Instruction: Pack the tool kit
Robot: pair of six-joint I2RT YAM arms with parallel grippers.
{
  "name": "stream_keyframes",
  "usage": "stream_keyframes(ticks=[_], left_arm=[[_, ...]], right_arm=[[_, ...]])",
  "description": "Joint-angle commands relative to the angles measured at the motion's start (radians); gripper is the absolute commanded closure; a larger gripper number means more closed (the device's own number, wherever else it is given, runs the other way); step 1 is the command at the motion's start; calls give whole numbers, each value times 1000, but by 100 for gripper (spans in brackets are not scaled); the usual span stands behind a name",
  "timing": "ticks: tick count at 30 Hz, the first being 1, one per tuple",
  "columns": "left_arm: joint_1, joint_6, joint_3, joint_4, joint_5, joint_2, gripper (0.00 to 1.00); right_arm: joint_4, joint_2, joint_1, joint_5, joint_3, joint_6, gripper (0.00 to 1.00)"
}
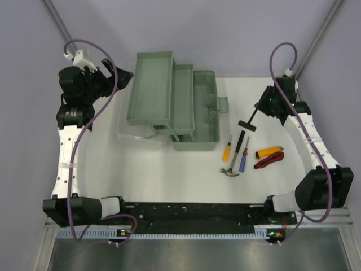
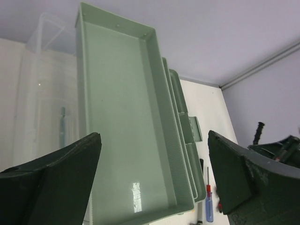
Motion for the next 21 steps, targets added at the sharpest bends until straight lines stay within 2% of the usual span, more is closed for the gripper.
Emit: stream_keyframes(ticks=[1,6,10,13,18,21], left_arm=[[33,-82,20,-24,-7,-34,2],[33,-103,-6,47,154,-22,2],[33,-160,-59,200,271,-42,2],[33,-197,-90,252,266,-60,2],[34,-152,-64,208,263,-53,3],[33,-148,-73,214,262,-53,4]], right_arm=[[21,-44,59,-72,211,-26,100],[30,75,208,-38,379,-103,100],[124,181,300,-13,396,-141,100],[199,261,342,10,391,-147,100],[300,345,366,-16,358,-139,100],[307,417,391,-26,382,-140,100]])
